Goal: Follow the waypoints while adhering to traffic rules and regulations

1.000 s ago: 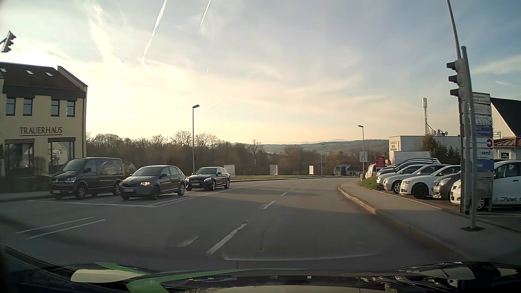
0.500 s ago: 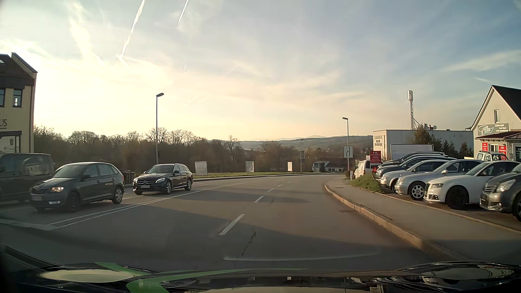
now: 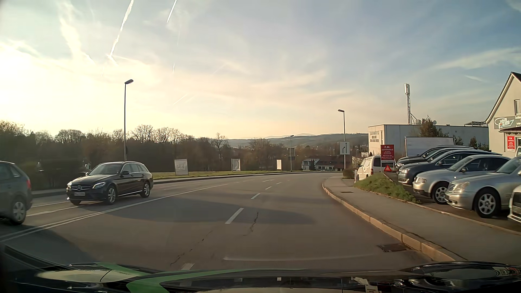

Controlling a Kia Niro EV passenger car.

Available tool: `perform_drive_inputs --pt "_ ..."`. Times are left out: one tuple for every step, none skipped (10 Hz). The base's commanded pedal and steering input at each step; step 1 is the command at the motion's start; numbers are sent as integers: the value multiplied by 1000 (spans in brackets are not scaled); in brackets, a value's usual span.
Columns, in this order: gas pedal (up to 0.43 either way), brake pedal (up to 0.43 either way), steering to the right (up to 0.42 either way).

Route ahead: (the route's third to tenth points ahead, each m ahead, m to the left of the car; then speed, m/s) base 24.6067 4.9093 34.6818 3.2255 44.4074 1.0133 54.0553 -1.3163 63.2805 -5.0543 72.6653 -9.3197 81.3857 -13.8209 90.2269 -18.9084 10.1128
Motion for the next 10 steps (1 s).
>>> perform_drive_inputs --pt "47 0 20" --pt "47 0 20" --pt "47 0 20" --pt "47 0 20" --pt "47 0 20" --pt "47 0 21" --pt "47 0 25" --pt "47 0 25" --pt "47 0 25" --pt "47 0 25"
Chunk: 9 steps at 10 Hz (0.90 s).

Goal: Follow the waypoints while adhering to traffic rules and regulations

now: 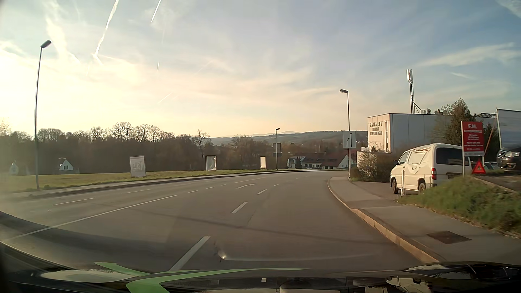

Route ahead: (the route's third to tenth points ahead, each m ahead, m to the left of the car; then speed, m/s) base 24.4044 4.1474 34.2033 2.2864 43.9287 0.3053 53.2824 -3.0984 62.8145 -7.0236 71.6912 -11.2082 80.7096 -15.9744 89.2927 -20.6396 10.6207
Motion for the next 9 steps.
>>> perform_drive_inputs --pt "47 0 26" --pt "47 0 26" --pt "47 0 27" --pt "47 0 28" --pt "47 0 27" --pt "47 0 27" --pt "47 0 28" --pt "47 0 28" --pt "47 0 29"
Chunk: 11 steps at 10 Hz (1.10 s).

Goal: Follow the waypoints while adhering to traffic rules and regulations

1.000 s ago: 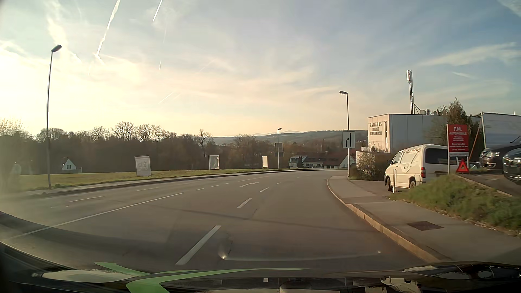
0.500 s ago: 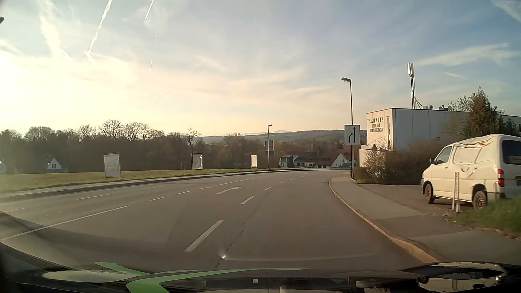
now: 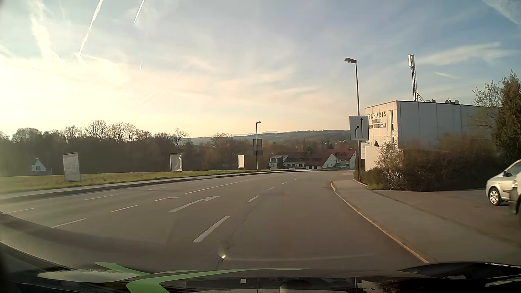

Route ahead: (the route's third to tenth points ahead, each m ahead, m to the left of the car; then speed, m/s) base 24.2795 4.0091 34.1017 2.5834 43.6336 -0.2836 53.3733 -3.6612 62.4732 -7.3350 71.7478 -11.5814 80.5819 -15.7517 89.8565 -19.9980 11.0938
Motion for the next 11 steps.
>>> perform_drive_inputs --pt "47 0 29" --pt "47 0 30" --pt "47 0 32" --pt "47 0 32" --pt "47 0 32" --pt "47 0 32" --pt "47 0 32" --pt "47 0 32" --pt "47 0 32" --pt "0 0 32" --pt "0 0 32"
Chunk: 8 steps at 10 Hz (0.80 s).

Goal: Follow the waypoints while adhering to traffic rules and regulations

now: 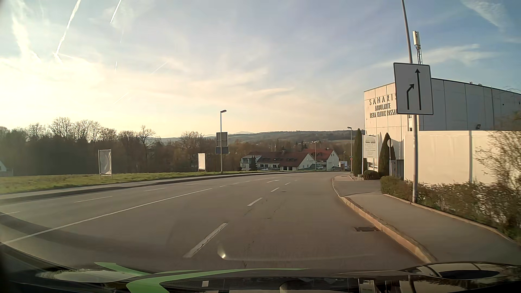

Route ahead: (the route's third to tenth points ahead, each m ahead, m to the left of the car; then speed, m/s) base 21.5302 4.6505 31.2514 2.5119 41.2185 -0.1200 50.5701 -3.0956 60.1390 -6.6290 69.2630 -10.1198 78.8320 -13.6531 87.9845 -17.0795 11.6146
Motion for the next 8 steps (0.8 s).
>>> perform_drive_inputs --pt "0 0 31" --pt "0 0 31" --pt "0 0 31" --pt "0 0 31" --pt "0 0 32" --pt "0 0 32" --pt "0 0 34" --pt "0 0 36"
